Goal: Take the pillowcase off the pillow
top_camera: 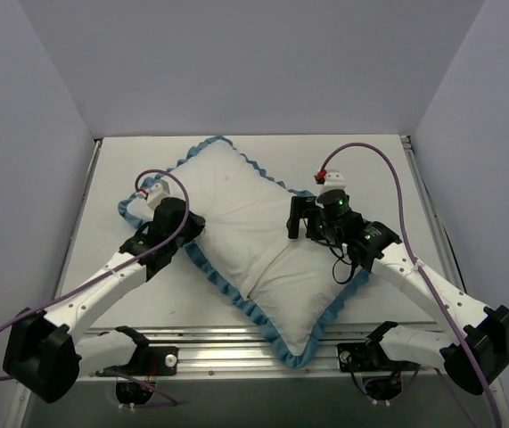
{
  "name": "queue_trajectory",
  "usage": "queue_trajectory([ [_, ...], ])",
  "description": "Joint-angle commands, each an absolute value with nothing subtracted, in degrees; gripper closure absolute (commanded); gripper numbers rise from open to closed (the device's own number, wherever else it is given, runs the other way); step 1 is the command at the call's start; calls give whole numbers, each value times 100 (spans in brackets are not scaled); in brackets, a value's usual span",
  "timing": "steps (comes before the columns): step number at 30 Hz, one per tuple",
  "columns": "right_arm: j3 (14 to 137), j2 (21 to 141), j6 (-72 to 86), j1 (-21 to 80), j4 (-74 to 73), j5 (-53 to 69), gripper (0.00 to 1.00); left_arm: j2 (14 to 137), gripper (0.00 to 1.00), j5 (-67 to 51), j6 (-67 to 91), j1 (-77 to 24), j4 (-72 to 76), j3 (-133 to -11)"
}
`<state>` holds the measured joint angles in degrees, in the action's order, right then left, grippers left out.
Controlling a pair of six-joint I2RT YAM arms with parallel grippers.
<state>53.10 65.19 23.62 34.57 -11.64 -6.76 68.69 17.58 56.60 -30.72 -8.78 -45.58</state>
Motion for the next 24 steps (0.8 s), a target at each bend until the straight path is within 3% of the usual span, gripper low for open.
queue_trajectory([
  [1,5712,6539,2425,3752,-1441,-1142,8,5899,98,2944,5598,-3067,-2195,-4465],
  [9,5880,6592,2654,3972,-1687,-1503,8,3957,94,3218,5634,-3138,-3919,-4227],
  [13,5828,6618,2803,4060,-1837,-1485,8,3674,68,2691,4925,-3173,-4140,-4621],
  [14,5723,6609,2847,4061,-1854,-1468,8,3656,51,2568,4730,-3164,-4166,-4745],
  [18,5293,6618,2830,4043,-1443,-838,8,3831,24,1901,3816,-3173,-4201,-5395],
  [24,4913,7171,2611,3999,-379,-264,9,4314,20,1083,3086,-3173,-3807,-5880],
])
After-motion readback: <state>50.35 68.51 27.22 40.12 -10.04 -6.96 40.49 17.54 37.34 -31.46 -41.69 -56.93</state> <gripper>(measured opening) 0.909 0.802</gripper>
